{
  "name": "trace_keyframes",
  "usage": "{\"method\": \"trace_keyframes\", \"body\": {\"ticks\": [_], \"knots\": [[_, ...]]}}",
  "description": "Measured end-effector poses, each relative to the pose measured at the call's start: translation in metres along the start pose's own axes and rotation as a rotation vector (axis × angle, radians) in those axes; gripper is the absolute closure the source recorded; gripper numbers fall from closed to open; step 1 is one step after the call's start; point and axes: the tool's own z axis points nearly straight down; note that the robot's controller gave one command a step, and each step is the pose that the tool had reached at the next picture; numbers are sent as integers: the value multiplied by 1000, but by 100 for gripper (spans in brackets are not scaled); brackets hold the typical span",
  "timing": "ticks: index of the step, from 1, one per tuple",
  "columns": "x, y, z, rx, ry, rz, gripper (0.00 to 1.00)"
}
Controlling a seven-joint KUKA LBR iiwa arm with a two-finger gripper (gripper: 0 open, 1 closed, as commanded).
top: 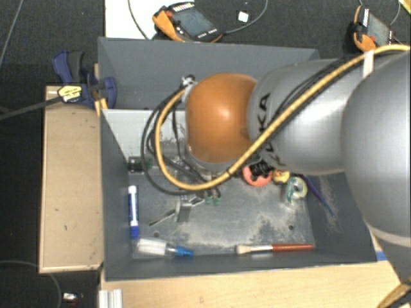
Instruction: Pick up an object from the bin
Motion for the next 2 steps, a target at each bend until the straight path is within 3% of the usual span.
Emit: {"method": "trace_keyframes", "body": {"ticks": [1, 2], "knots": [[-2, -1, -3, -1, -7, 5, 0], [-17, -34, 98, 0, -3, -26, 0]]}}
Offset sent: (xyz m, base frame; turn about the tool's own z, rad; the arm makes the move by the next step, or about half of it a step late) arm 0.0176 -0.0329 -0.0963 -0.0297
